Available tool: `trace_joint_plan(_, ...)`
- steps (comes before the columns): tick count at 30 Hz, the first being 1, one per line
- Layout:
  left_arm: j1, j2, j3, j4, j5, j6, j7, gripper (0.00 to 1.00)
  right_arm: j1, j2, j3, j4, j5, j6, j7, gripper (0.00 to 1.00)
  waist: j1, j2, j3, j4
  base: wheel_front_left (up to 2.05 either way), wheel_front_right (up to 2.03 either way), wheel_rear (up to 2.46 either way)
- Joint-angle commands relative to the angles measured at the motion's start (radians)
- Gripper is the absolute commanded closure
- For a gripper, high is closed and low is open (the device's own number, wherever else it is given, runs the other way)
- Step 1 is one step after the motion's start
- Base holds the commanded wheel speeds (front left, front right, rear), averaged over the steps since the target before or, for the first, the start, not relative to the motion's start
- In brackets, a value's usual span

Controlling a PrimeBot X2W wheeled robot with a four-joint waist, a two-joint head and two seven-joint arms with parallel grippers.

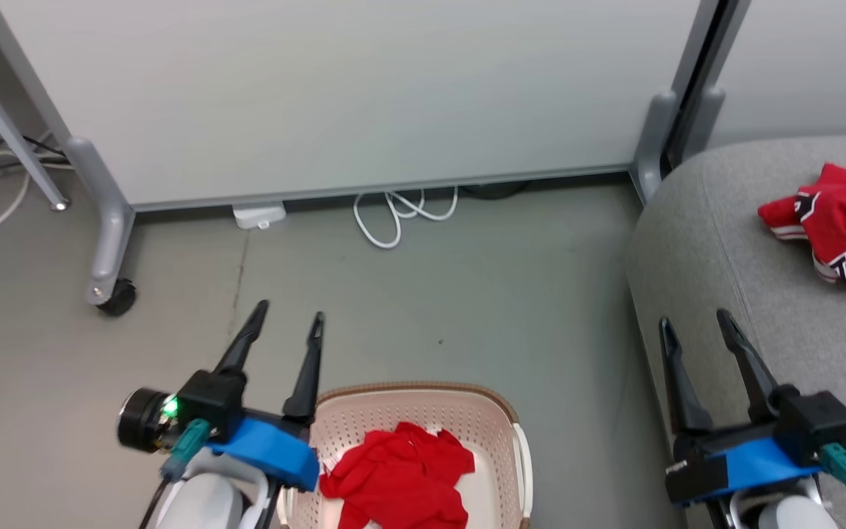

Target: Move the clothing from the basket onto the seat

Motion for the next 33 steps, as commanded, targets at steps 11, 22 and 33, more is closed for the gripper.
trace_joint_plan(11, -0.267, 0.104, -0.309, 0.241, -0.076, -0.002, -0.003, 0.00, -0.192, 0.001, 0.038, -0.049, -0.035, 0.000, -0.001, 0.00, -0.0001, -0.0001, 0.250, -0.106, 0.00, 0.00, 0.00)
trace_joint_plan(22, -0.480, 0.174, -0.644, 0.484, -0.167, -0.002, -0.003, 0.00, -0.342, 0.001, 0.079, -0.087, -0.034, 0.000, -0.001, 0.00, -0.0001, -0.0001, 0.490, -0.189, 0.00, 0.00, 0.00)
trace_joint_plan(33, -0.648, 0.206, -0.996, 0.677, -0.277, -0.002, 0.084, 0.00, -0.433, 0.001, 0.120, -0.142, -0.005, 0.000, -0.001, 0.00, -0.0001, -0.0001, 0.702, -0.263, 0.00, 0.00, 0.00)
